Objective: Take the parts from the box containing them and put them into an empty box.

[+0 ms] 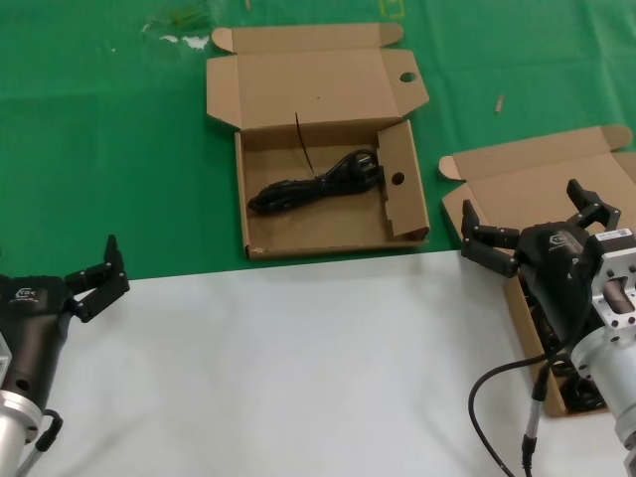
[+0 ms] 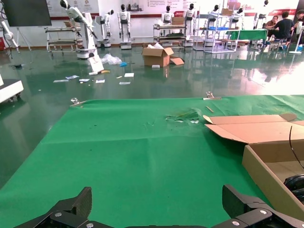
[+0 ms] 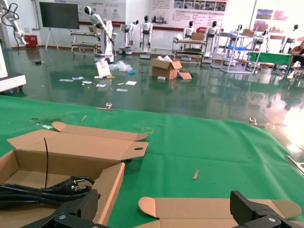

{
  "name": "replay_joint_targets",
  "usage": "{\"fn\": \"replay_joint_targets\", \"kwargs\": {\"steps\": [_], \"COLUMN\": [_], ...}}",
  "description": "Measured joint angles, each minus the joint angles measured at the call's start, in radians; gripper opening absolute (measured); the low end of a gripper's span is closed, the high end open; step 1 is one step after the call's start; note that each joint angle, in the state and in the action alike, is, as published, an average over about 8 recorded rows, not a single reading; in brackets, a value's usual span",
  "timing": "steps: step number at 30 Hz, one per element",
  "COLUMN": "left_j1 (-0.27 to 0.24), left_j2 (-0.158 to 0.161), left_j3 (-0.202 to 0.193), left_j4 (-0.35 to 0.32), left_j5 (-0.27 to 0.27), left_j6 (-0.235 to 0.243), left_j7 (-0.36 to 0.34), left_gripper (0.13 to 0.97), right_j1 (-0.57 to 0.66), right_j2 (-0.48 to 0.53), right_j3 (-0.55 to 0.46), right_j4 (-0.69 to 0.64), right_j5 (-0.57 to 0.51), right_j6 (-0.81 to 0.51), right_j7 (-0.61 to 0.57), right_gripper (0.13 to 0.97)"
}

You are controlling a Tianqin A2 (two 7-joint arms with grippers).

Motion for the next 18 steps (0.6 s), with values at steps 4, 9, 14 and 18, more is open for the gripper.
{"fn": "replay_joint_targets", "kwargs": {"steps": [4,9,14,18], "left_j1": [0.000,0.000,0.000,0.000], "left_j2": [0.000,0.000,0.000,0.000], "left_j3": [0.000,0.000,0.000,0.000], "left_j4": [0.000,0.000,0.000,0.000], "left_j5": [0.000,0.000,0.000,0.000], "left_j6": [0.000,0.000,0.000,0.000], "left_j7": [0.000,0.000,0.000,0.000], "left_gripper": [0.966,0.966,0.966,0.966], "right_j1": [0.000,0.000,0.000,0.000], "right_j2": [0.000,0.000,0.000,0.000], "right_j3": [0.000,0.000,0.000,0.000], "right_j4": [0.000,0.000,0.000,0.000], "right_j5": [0.000,0.000,0.000,0.000], "right_j6": [0.000,0.000,0.000,0.000], "right_j7": [0.000,0.000,0.000,0.000], "right_gripper": [0.966,0.966,0.966,0.966]}}
